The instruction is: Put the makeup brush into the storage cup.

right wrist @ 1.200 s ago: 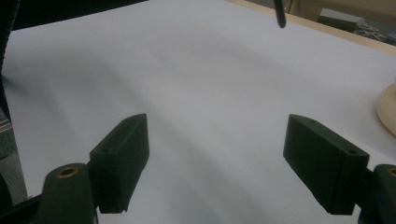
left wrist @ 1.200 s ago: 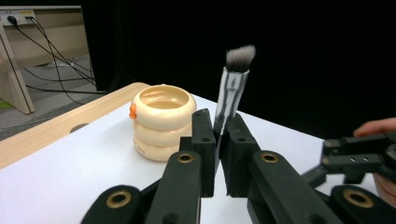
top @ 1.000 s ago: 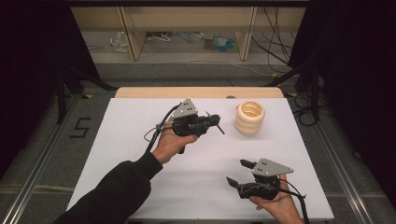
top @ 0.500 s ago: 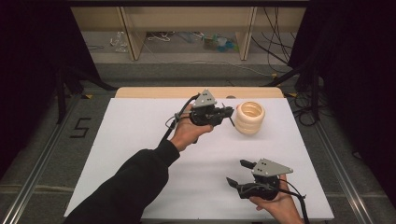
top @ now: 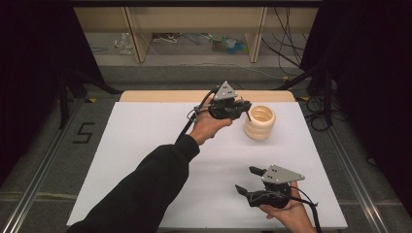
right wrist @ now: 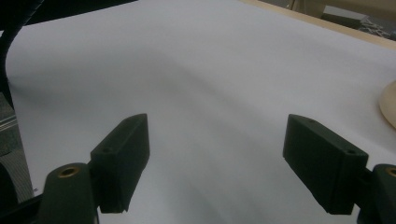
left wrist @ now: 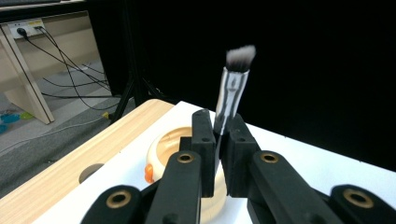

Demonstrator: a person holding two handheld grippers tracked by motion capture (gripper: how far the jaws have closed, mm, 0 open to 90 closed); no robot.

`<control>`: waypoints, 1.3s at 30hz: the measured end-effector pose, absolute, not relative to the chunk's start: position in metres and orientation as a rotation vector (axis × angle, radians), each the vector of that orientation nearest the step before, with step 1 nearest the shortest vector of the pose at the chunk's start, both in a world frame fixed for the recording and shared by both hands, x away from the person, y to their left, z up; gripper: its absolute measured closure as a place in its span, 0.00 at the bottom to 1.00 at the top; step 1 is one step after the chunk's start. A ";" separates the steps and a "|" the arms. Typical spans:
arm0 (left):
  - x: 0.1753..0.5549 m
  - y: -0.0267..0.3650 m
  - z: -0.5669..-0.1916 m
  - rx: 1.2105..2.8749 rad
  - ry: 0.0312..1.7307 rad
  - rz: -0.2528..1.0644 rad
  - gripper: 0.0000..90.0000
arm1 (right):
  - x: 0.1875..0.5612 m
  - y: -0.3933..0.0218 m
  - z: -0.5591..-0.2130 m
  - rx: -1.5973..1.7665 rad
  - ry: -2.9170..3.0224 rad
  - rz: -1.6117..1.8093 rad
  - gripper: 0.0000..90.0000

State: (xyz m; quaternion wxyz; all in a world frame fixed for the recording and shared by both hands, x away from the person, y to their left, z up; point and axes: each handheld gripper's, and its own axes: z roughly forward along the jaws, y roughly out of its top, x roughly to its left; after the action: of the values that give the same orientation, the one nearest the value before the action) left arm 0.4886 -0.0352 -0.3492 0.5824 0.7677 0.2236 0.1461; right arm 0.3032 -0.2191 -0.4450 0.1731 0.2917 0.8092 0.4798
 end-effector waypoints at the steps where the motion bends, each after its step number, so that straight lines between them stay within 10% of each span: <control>1: 0.490 -0.037 -0.348 1.789 0.522 0.339 0.94 | 0.303 -0.219 -0.445 0.827 2.296 1.361 0.27; 39: 0.525 -0.067 -0.358 1.813 0.598 0.315 0.94 | 0.304 -0.220 -0.445 0.818 2.292 1.373 0.27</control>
State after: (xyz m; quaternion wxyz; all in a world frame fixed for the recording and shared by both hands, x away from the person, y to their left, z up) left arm 0.5251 -0.0671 -0.3577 0.5676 0.7715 0.2544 0.1339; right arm 0.3040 -0.2198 -0.4454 0.1727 0.2884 0.8079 0.4841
